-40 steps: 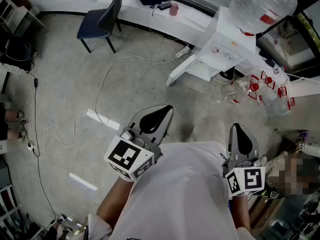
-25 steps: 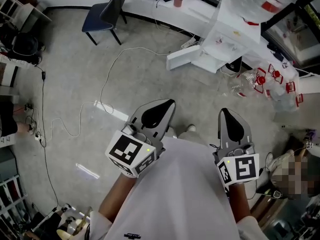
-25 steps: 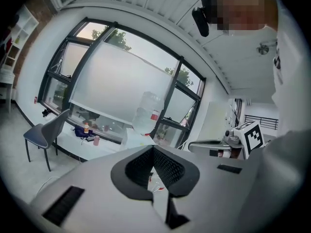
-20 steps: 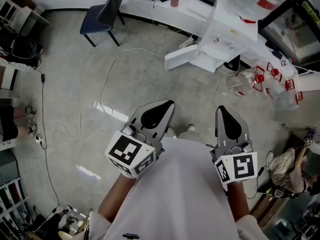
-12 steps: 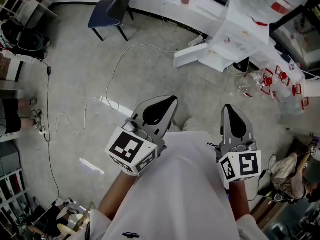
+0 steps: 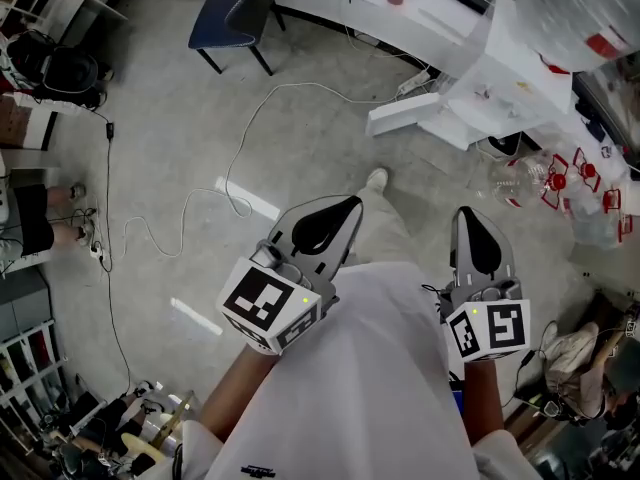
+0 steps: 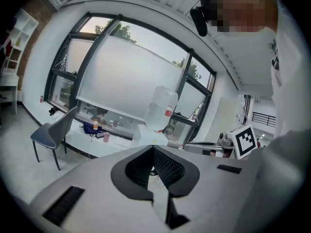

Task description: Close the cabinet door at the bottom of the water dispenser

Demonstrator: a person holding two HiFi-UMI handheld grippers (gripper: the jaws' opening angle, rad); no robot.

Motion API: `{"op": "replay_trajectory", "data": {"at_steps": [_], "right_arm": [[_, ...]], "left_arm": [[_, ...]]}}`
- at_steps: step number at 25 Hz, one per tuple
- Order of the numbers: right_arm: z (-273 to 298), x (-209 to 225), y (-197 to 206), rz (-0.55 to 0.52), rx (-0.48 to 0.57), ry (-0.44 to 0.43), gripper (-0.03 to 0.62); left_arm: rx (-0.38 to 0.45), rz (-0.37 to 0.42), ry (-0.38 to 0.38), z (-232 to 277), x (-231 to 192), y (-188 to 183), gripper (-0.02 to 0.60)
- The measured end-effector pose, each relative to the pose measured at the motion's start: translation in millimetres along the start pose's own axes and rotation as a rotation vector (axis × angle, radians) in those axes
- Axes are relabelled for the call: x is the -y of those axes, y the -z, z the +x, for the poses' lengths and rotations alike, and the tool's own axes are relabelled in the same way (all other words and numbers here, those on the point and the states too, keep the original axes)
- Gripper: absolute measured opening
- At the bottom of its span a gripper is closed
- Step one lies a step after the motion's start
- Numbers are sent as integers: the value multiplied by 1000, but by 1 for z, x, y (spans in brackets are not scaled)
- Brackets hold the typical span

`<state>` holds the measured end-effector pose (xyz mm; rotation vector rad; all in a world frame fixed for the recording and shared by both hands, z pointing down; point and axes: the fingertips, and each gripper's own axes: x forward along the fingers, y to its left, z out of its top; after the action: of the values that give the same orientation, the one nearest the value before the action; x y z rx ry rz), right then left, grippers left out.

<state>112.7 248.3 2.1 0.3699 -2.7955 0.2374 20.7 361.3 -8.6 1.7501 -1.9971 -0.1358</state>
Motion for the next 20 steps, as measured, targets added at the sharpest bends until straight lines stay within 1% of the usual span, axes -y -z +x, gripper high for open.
{"op": "replay_trajectory", "data": {"at_steps": [4, 7, 10, 14, 20], "right_arm": [[43, 26, 2, 46, -26, 11, 11], [76, 43, -6, 63, -40, 13, 11], [109, 61, -17, 63, -37, 23, 11], [138, 86, -27, 67, -46, 50, 11], [161, 128, -25, 129, -70, 114, 11]], "left_arm": [[-28, 1, -22, 30, -32, -17, 6], [-56, 8, -21, 58, -53, -36, 6], [-78, 25, -7, 91, -71, -58, 6], [-115, 30, 13, 132, -87, -77, 6], [-159, 50, 68, 188, -97, -94, 6]]}}
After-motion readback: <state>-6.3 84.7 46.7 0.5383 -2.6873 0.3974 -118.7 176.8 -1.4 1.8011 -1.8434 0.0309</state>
